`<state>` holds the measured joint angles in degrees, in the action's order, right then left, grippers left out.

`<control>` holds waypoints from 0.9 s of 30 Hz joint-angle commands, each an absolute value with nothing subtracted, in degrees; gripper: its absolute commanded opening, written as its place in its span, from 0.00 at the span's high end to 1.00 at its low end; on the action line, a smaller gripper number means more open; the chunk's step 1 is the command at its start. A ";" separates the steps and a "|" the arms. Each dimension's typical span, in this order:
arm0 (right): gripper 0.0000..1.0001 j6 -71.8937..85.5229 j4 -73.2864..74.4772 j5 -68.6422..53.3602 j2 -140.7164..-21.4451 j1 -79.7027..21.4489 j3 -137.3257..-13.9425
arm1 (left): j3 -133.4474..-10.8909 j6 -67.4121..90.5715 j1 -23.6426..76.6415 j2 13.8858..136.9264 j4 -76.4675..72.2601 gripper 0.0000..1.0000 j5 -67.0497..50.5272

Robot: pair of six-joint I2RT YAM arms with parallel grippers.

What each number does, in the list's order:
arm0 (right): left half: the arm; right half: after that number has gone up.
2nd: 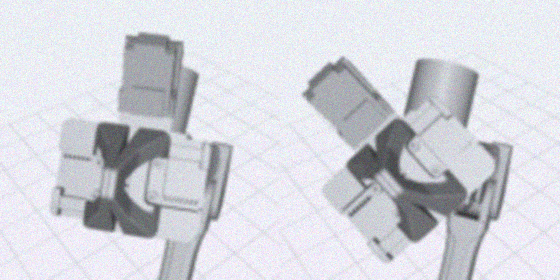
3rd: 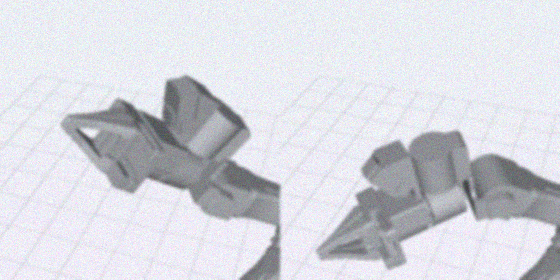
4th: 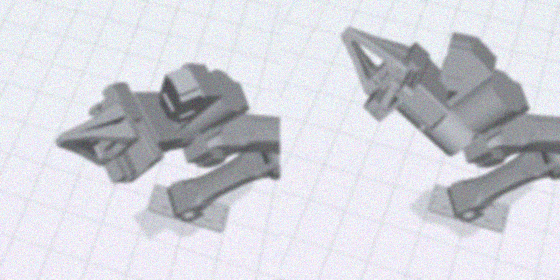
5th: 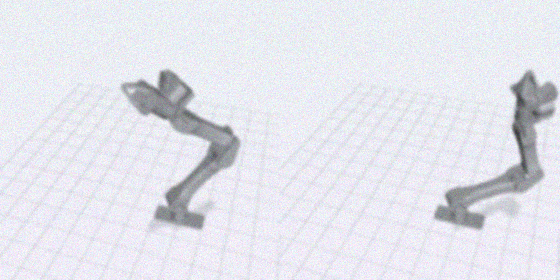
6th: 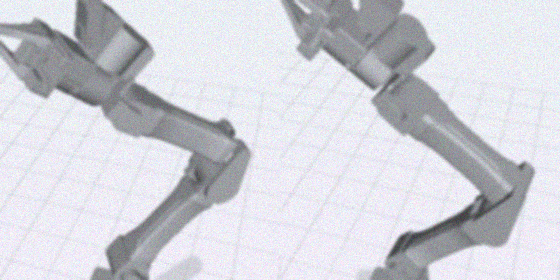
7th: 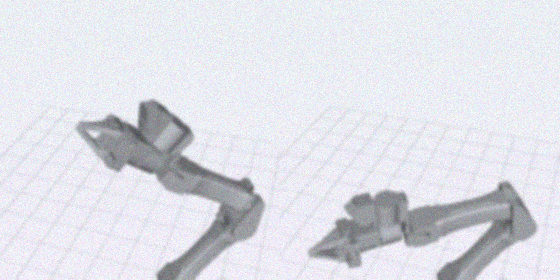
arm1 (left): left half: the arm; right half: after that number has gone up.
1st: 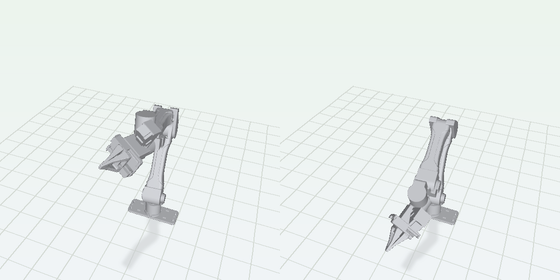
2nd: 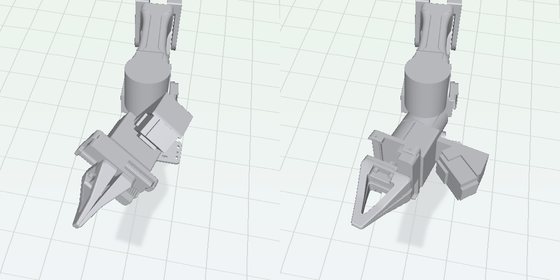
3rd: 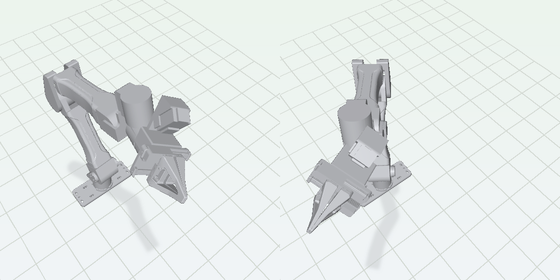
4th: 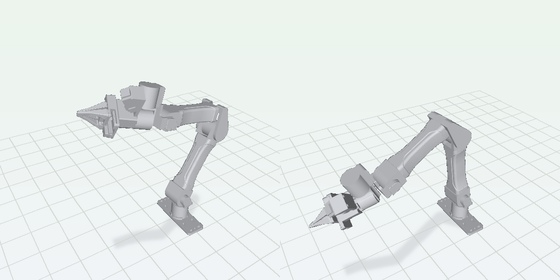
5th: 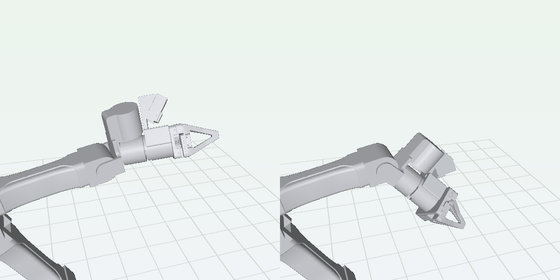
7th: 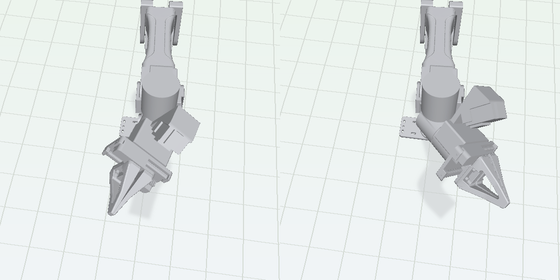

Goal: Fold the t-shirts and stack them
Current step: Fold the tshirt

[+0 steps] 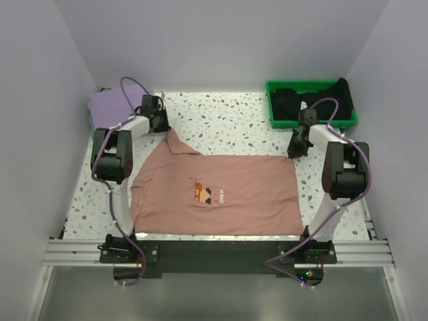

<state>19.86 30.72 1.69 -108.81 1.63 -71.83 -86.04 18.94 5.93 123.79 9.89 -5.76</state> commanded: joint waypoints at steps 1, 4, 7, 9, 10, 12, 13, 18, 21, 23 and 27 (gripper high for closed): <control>1.00 19.34 33.92 0.53 -110.57 1.76 -72.25 | -86.48 18.28 5.62 125.77 10.81 0.96 -5.71; 1.00 19.51 34.54 0.09 -110.13 1.76 -72.25 | -86.66 18.37 5.54 125.42 11.34 1.00 -6.06; 1.00 20.04 35.59 0.09 -109.25 1.67 -72.86 | -86.92 19.24 5.54 124.02 11.95 1.00 -6.94; 1.00 20.30 36.56 0.09 -108.81 1.67 -73.47 | -87.80 19.68 5.54 122.96 12.48 1.00 -7.82; 1.00 20.39 37.00 0.09 -108.55 1.76 -74.52 | -88.24 20.12 5.54 122.09 12.57 1.00 -8.17; 1.00 20.48 37.88 0.09 -108.37 1.67 -75.58 | -90.34 20.48 5.54 121.73 13.36 1.00 -9.05; 1.00 20.39 38.05 0.09 -108.54 1.76 -76.63 | -91.40 20.91 5.54 121.82 13.97 1.00 -9.31; 1.00 20.65 39.37 0.53 -110.04 1.76 -80.68 | -98.33 21.71 5.36 123.13 16.17 1.00 -10.37; 1.00 20.92 39.90 0.26 -110.83 1.67 -83.40 | -103.86 21.88 5.27 125.85 19.05 1.00 -10.28; 1.00 21.18 40.34 0.26 -111.35 1.67 -85.60 | -107.38 21.88 5.19 127.44 20.30 1.00 -10.46; 1.00 21.01 41.66 0.70 -112.93 1.67 -90.95 | -113.27 22.41 4.66 129.02 21.88 1.00 -10.89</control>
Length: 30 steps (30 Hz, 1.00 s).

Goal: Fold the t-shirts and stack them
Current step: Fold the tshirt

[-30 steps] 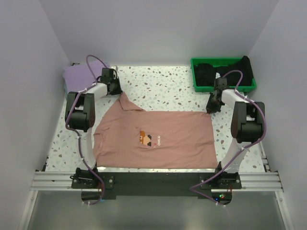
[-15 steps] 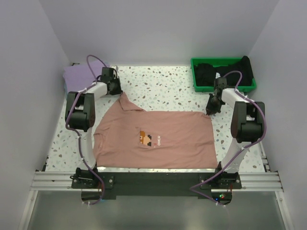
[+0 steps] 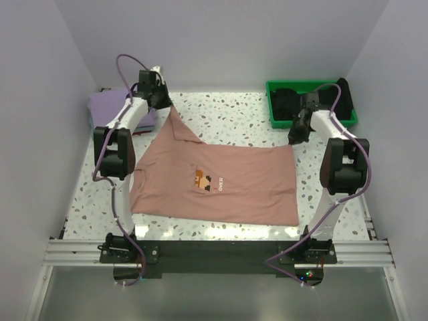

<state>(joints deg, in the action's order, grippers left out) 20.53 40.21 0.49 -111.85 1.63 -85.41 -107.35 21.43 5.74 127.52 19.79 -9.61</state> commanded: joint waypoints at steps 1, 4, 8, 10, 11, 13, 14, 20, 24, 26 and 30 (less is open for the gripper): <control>1.00 20.48 42.18 0.70 -113.55 1.67 -92.18 | -114.68 22.50 4.48 129.89 22.49 1.00 -11.07; 1.00 19.69 44.56 0.70 -115.05 1.76 -96.49 | -119.35 22.76 3.78 130.69 24.96 1.00 -11.78; 1.00 19.25 45.35 0.27 -113.74 1.76 -97.82 | -117.61 23.03 2.99 127.63 26.01 1.00 -12.48; 1.00 18.99 45.18 0.09 -112.59 1.76 -96.69 | -113.31 24.60 2.20 124.13 25.75 1.00 -13.62; 1.00 18.90 45.00 0.09 -111.02 1.67 -96.07 | -111.29 25.57 1.33 122.71 24.53 1.00 -14.67; 1.00 18.63 44.39 0.09 -109.17 1.76 -93.35 | -103.56 28.99 0.36 118.07 22.51 1.00 -18.71; 1.00 18.63 43.69 -1.04 -107.33 1.67 -92.21 | -100.75 29.87 0.00 116.38 20.32 1.00 -19.85; 1.00 18.37 41.66 -3.07 -100.56 1.58 -83.07 | -81.24 30.94 0.00 102.23 16.70 1.00 -20.66; 1.00 18.19 41.57 -2.29 -96.34 1.58 -77.98 | -73.58 29.53 0.00 94.32 17.31 1.00 -17.67; 1.00 18.28 41.66 -1.59 -95.10 1.58 -76.30 | -69.98 29.18 0.00 90.19 18.10 1.00 -17.14; 1.00 17.58 41.31 -1.14 -91.15 1.50 -71.30 | -64.26 28.74 0.00 81.33 19.60 1.00 -13.37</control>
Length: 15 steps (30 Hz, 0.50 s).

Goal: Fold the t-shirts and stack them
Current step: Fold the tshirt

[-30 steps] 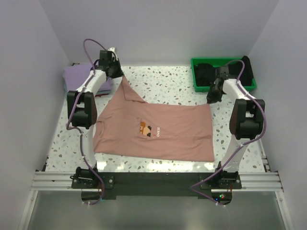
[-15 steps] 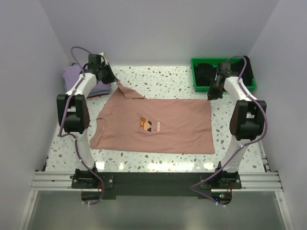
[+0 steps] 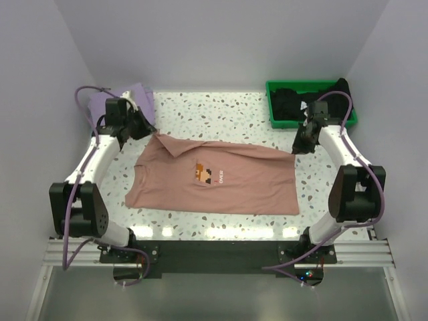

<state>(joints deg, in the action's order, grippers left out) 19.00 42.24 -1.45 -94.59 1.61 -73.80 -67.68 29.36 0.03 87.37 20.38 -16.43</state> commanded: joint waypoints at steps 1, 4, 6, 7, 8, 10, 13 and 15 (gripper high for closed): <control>1.00 17.49 40.96 -1.06 -89.14 1.58 -70.41 | -62.86 29.00 0.00 79.65 19.43 1.00 -12.49; 1.00 16.97 39.99 -0.35 -86.15 1.67 -67.24 | -58.46 29.88 0.00 73.32 19.77 1.00 -10.38; 1.00 16.79 39.99 -0.18 -85.17 1.58 -65.58 | -55.91 30.84 0.00 68.94 21.00 1.00 -9.84; 1.00 16.70 40.08 -0.18 -84.38 1.58 -65.13 | -55.12 31.28 0.00 67.51 21.27 1.00 -9.84; 1.00 16.79 40.25 -0.18 -84.03 1.58 -64.17 | -53.54 31.99 0.00 66.19 22.05 1.00 -10.10; 1.00 16.70 40.43 1.05 -83.50 1.67 -63.29 | -52.48 32.60 0.00 62.50 23.20 1.00 -10.37; 1.00 16.35 40.34 1.93 -82.62 1.58 -61.53 | -50.54 33.40 0.00 58.81 25.39 1.00 -10.99; 1.00 16.35 40.25 2.63 -82.53 1.58 -60.38 | -49.66 33.40 0.00 56.88 26.36 1.00 -10.90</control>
<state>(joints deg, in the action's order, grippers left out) 17.50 41.25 0.30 -84.44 1.58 -61.63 -51.07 32.05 0.03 59.40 24.40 -11.29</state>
